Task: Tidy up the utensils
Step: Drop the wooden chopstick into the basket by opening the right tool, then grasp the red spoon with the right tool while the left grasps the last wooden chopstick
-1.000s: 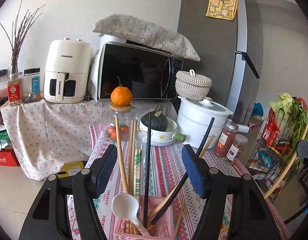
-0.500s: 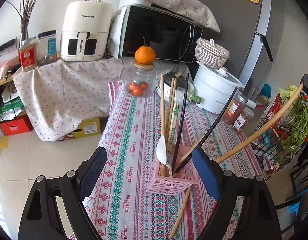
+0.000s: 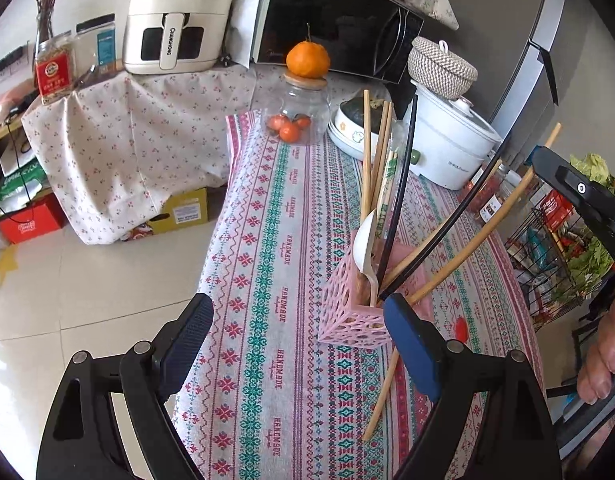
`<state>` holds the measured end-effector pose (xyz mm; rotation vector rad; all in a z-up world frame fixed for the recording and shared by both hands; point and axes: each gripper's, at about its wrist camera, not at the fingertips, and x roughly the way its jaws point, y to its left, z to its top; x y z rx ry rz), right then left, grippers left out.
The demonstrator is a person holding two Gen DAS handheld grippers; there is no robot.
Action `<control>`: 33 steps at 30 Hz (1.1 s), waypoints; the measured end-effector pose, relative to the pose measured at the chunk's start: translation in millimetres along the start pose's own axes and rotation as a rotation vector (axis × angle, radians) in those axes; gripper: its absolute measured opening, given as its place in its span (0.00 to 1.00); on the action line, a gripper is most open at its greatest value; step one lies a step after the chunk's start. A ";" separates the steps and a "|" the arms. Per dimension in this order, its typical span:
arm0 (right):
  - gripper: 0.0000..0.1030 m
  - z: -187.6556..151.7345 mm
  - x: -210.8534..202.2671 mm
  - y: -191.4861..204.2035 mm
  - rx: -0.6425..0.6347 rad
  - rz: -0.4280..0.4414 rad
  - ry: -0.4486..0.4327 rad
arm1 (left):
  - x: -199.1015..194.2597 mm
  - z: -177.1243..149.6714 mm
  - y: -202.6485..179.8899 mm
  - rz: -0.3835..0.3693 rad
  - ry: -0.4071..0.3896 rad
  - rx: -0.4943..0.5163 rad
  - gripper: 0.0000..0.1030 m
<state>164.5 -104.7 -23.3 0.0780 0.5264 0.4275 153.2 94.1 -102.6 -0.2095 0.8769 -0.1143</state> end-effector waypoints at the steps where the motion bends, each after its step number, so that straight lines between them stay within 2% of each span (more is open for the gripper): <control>1: 0.06 -0.6 2.4 -0.6 0.004 -0.001 0.006 | -0.3 0.1 -0.2 -0.001 0.000 0.003 0.86; 7: 0.07 -2.9 2.9 -8.8 0.047 0.017 0.012 | 1.2 -1.3 -1.4 -0.010 0.019 0.002 0.86; 8: 0.09 -2.6 1.4 -9.9 0.054 0.020 0.011 | 1.0 -1.6 -1.3 -0.014 0.021 -0.002 0.86; 9: 0.12 -2.1 -0.3 -11.2 0.063 0.025 0.009 | 1.4 -1.7 -1.2 -0.017 0.024 -0.005 0.86; 11: 0.29 -1.4 -4.6 -14.5 0.082 0.035 0.000 | 2.2 -2.1 -2.2 -0.021 0.030 -0.006 0.86; 15: 0.40 -0.1 -12.7 -20.8 0.101 0.022 -0.012 | 5.4 -3.8 -5.1 -0.024 0.043 0.002 0.86; 17: 0.50 -2.0 -14.2 -28.4 0.122 0.003 0.000 | 6.8 -5.5 -7.4 -0.029 0.051 0.005 0.86; 19: 0.54 -5.5 -13.5 -38.4 0.148 -0.023 0.022 | 8.8 -6.8 -9.1 -0.037 0.062 0.008 0.86; 22: 0.58 -15.1 -9.5 -58.2 0.186 -0.081 0.075 | 13.2 -10.2 -11.7 -0.044 0.081 0.017 0.86; 25: 0.66 -30.8 0.4 -79.4 0.221 -0.147 0.167 | 19.1 -15.2 -15.9 -0.048 0.105 0.030 0.86; 28: 0.66 -53.7 15.9 -101.2 0.257 -0.214 0.291 | 25.2 -20.2 -21.1 -0.052 0.130 0.044 0.86; 33: 0.66 -95.7 37.3 -134.1 0.334 -0.255 0.478 | 35.0 -28.4 -33.0 -0.051 0.168 0.075 0.86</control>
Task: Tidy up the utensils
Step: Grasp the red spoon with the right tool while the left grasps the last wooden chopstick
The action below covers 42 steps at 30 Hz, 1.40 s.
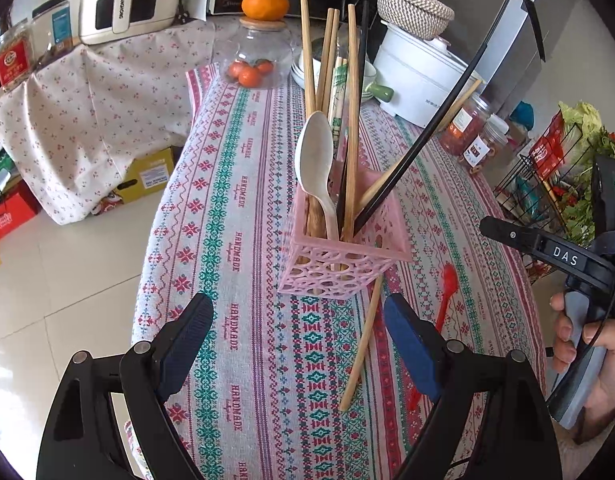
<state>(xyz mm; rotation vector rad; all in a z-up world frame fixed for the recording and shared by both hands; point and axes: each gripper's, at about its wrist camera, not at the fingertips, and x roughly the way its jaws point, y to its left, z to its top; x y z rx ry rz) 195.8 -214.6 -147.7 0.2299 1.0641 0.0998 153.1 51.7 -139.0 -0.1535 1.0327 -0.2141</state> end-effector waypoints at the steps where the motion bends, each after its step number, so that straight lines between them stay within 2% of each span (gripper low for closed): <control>1: 0.66 -2.6 6.5 -5.4 0.010 -0.014 0.025 | 2.7 -1.1 -2.4 0.002 0.009 0.009 0.86; 6: 0.66 -13.7 32.6 -22.7 0.047 -0.054 0.120 | 15.0 -6.0 -11.4 0.019 0.049 0.045 0.86; 11: 0.66 -23.7 54.4 -20.2 0.030 -0.082 0.185 | 24.2 -11.3 -19.3 0.032 0.080 0.083 0.86; 13: 0.65 -24.7 56.3 -13.7 -0.005 -0.107 0.172 | 26.3 -14.5 -23.6 0.039 0.089 0.104 0.86; 15: 0.58 -25.4 57.5 -9.2 -0.029 -0.126 0.167 | 27.4 -17.0 -28.0 0.042 0.094 0.125 0.86; 17: 0.36 -25.7 56.6 -7.5 -0.044 -0.154 0.161 | 28.3 -19.5 -31.3 0.043 0.097 0.146 0.86; 20: 0.29 -24.1 56.8 -9.9 -0.056 -0.151 0.164 | 29.9 -23.2 -38.3 0.045 0.110 0.178 0.86; 25: 0.27 -27.1 47.6 -23.6 -0.036 -0.092 0.177 | 26.2 -31.1 -57.9 -0.005 0.136 0.232 0.86; 31: 0.27 -37.0 8.6 -56.8 0.007 -0.048 0.138 | 18.4 -39.7 -99.1 -0.069 0.149 0.310 0.86; 36: 0.27 -45.8 -18.2 -90.0 0.039 -0.046 0.113 | 22.3 -38.3 -137.4 -0.061 0.137 0.363 0.86; 39: 0.28 -49.3 -28.1 -105.9 0.055 -0.034 0.105 | 32.2 -29.7 -158.6 -0.047 0.136 0.385 0.78; 42: 0.28 -49.3 -36.0 -117.3 0.068 -0.012 0.095 | 49.8 -13.9 -173.6 -0.048 0.165 0.365 0.69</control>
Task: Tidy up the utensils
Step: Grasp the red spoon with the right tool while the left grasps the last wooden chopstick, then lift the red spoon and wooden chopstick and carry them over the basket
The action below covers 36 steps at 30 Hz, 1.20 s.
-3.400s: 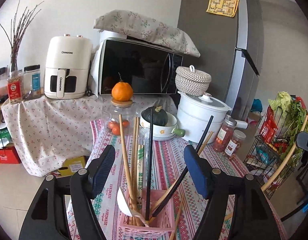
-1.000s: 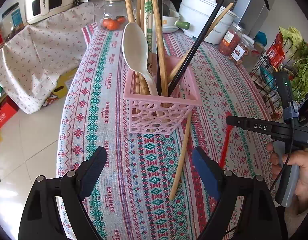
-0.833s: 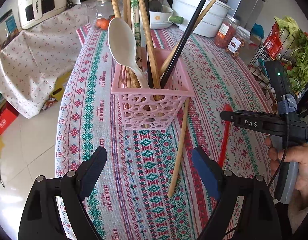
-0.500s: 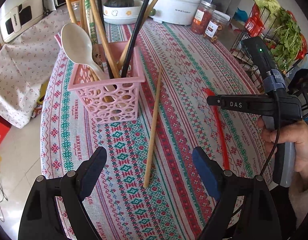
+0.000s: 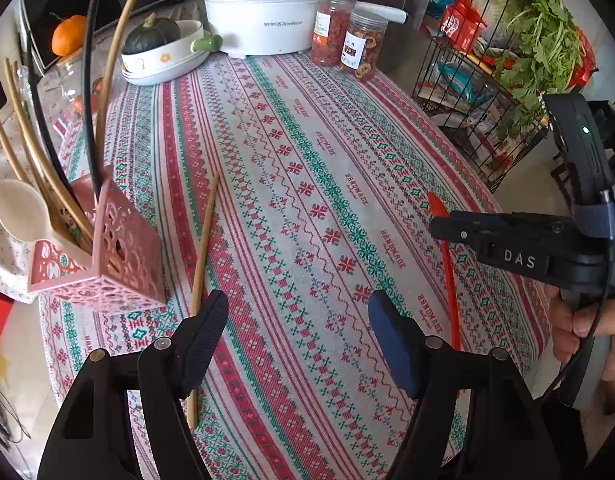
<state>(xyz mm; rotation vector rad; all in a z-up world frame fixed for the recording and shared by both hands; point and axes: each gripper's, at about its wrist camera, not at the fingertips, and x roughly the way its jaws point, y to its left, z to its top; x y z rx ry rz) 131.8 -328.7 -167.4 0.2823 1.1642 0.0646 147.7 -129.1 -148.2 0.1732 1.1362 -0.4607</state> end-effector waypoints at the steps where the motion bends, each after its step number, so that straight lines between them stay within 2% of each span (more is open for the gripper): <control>1: 0.28 0.1 -1.8 -2.5 0.003 0.010 -0.003 | 6.1 9.1 -1.8 0.007 0.008 -0.006 0.64; 2: 0.28 1.1 -3.0 -4.9 0.006 0.020 -0.005 | 13.1 18.5 -2.8 0.029 0.016 -0.006 0.58; 6: 0.28 7.5 -2.5 -7.6 0.012 0.056 -0.008 | 42.2 55.9 0.9 0.129 0.039 -0.015 0.44; 11: 0.28 12.3 -1.7 -5.6 -0.002 0.095 -0.012 | 76.4 86.2 18.1 0.169 0.100 -0.066 0.28; 18: 0.28 19.2 0.3 -1.9 -0.017 0.140 -0.012 | 105.4 108.9 34.1 0.288 0.158 -0.078 0.24; 22: 0.28 21.5 2.2 -1.5 -0.022 0.159 -0.008 | 116.3 112.5 44.1 0.312 0.201 -0.094 0.24; 25: 0.28 21.7 3.0 -0.6 -0.026 0.165 -0.006 | 124.3 110.5 51.2 0.292 0.229 -0.118 0.24; 28: 0.28 22.4 2.9 0.8 -0.028 0.168 -0.006 | 125.5 110.2 53.7 0.282 0.213 -0.120 0.24; 30: 0.28 22.8 2.6 1.7 -0.029 0.169 -0.008 | 125.4 108.0 55.7 0.267 0.209 -0.131 0.21; 32: 0.28 22.9 2.3 2.6 -0.030 0.165 -0.010 | 123.7 103.3 54.6 0.234 0.207 -0.138 0.10; 36: 0.28 21.6 2.2 1.6 -0.020 0.150 -0.010 | 119.1 91.1 42.8 0.266 0.191 -0.084 0.08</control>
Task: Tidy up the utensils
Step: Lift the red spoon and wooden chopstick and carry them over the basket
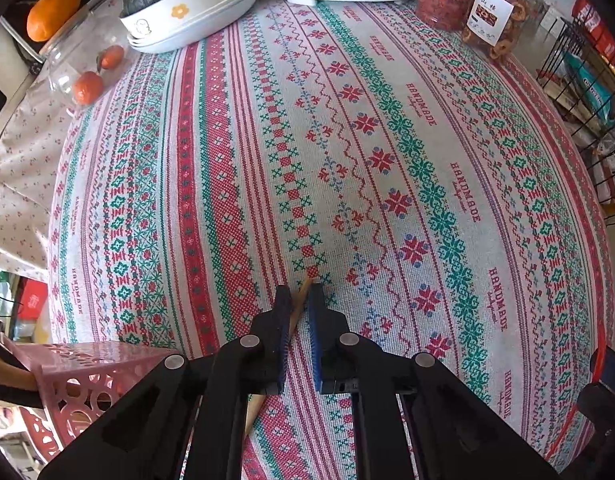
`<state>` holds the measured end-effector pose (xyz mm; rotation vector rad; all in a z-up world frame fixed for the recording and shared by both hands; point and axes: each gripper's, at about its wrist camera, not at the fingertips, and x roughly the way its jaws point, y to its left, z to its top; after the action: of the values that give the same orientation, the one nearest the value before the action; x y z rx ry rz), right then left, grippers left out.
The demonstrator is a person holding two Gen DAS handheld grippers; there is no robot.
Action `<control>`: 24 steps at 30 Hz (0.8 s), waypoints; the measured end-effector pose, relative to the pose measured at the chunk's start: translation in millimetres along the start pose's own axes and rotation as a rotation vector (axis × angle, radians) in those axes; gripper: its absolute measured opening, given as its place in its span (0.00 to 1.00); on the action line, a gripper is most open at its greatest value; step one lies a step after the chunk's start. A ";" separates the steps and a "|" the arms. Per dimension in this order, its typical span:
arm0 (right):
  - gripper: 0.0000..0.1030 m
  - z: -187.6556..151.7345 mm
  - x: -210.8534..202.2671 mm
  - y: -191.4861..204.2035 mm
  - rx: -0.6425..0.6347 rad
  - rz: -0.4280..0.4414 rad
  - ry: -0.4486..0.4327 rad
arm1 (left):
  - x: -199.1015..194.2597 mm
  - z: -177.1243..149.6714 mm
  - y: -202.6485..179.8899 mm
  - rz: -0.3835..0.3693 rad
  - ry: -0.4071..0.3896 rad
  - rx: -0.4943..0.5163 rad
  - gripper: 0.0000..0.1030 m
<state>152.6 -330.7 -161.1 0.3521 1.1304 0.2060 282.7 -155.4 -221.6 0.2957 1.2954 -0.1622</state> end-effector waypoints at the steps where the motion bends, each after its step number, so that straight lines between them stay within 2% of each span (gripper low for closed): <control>1: 0.28 -0.5 -0.1 -0.8 0.006 -0.005 0.000 | -1.1 -3.2 -0.3 0.003 -0.004 -0.004 0.08; 4: 0.28 -2.0 -1.5 -4.2 0.028 -0.019 -0.003 | -6.8 -12.8 -0.8 0.003 -0.013 -0.008 0.05; 7: 0.28 -3.3 -5.8 -7.5 0.042 -0.034 -0.018 | -27.7 -26.0 -6.0 -0.020 -0.064 0.006 0.04; 14: 0.28 -9.2 -24.5 1.7 0.045 -0.040 -0.081 | -98.7 -55.2 -11.8 -0.078 -0.268 0.042 0.04; 24: 0.28 -13.8 -49.5 27.1 0.003 -0.101 -0.187 | -171.3 -97.9 17.8 -0.139 -0.494 0.042 0.04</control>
<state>119.9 -319.9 -114.3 0.3092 0.9608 0.0802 151.7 -116.6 -78.2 0.1848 0.8227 -0.3569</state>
